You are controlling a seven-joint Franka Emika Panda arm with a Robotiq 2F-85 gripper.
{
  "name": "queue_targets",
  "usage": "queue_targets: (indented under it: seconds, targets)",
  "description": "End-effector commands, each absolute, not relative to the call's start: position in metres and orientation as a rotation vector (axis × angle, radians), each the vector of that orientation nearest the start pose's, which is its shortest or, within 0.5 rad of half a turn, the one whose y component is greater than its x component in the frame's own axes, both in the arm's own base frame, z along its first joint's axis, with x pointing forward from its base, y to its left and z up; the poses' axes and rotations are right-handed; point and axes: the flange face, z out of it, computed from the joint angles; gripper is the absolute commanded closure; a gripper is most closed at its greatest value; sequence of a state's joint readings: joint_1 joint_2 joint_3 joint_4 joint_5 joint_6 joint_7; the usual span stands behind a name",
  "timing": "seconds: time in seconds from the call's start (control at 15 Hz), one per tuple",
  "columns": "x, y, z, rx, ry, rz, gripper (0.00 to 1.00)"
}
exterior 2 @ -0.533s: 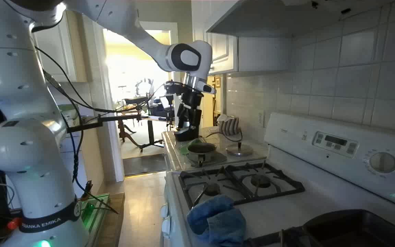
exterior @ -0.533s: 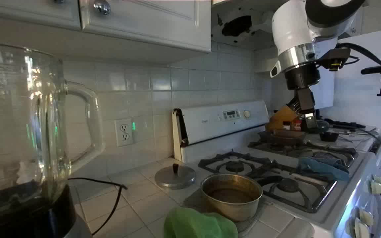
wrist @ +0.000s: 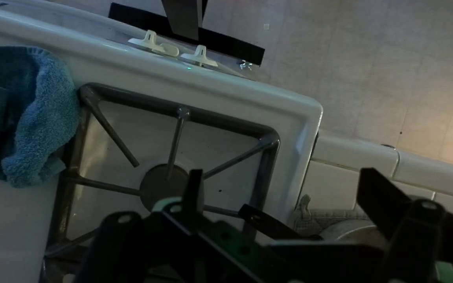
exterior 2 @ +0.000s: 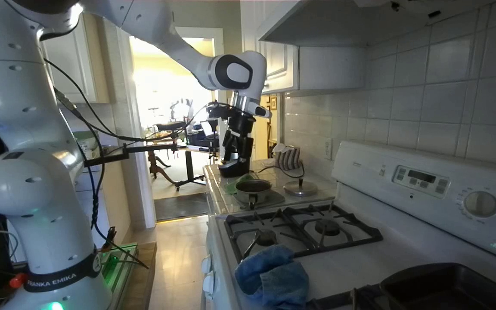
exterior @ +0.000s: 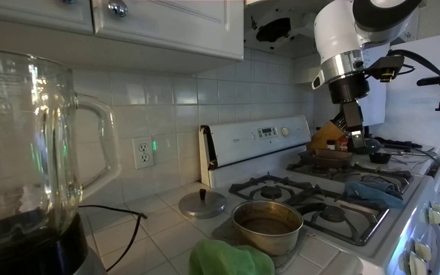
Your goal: Use the blue towel to wipe the hood above the stove then place it on the left side of the counter.
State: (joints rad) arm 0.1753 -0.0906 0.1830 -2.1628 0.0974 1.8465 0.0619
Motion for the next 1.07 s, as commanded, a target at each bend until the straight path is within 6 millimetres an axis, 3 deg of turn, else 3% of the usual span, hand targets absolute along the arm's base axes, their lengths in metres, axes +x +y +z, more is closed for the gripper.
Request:
queue_targets:
  seconds: [0.0, 0.47, 1.0]
  targets:
    - [0.477, 0.16, 0.414, -3.084, -0.205, 0.294, 0.0]
    - [0.506, 0.091, 0.392, -3.131, -0.04, 0.079, 0.0]
    - [0.511, 0.016, 0.346, -3.256, 0.119, -0.005, 0.0]
